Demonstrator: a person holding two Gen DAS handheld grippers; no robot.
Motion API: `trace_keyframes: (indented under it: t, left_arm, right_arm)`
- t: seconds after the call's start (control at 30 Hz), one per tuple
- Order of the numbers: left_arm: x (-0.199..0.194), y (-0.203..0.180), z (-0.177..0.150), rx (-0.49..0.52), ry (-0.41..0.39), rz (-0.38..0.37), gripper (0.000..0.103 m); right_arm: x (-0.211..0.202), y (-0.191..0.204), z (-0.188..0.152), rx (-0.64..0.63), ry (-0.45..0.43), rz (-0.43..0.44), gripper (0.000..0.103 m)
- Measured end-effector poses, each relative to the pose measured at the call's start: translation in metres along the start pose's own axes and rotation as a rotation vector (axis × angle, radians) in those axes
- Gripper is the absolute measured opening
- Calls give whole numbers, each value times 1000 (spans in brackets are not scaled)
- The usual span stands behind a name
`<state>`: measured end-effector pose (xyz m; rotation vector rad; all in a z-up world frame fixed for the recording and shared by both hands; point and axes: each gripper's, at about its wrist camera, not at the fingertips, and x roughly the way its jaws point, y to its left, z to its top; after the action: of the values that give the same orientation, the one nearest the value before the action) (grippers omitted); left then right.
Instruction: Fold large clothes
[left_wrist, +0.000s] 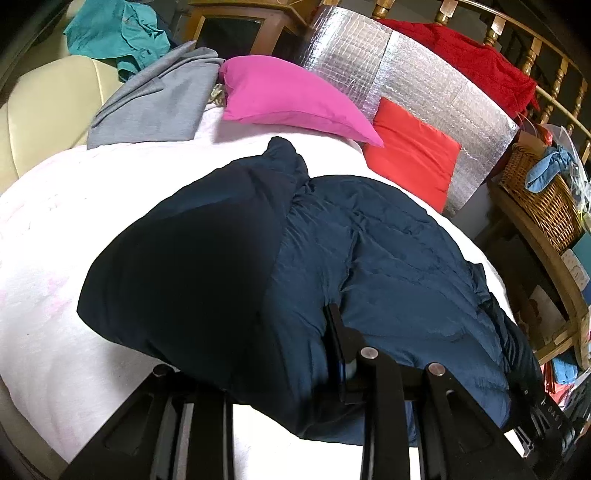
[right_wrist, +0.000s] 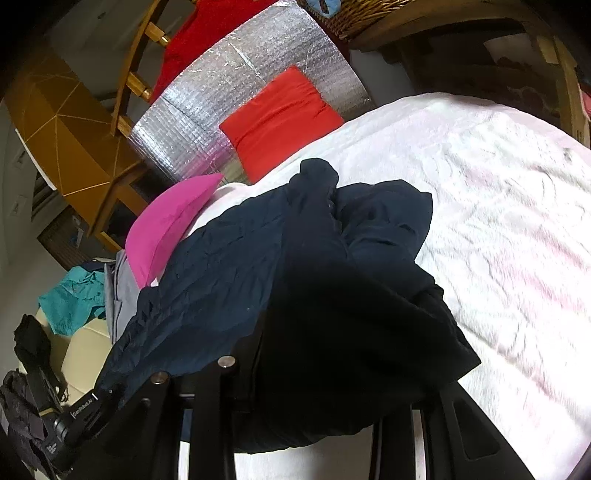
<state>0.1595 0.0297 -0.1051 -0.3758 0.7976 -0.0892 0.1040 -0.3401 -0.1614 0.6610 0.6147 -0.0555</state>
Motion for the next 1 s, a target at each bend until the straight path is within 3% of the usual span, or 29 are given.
trace_keyframes:
  t: [1.0]
  left_arm:
    - [-21, 11, -17, 9, 0, -5, 30]
  right_arm:
    - [-22, -18, -11, 1, -2, 24, 35]
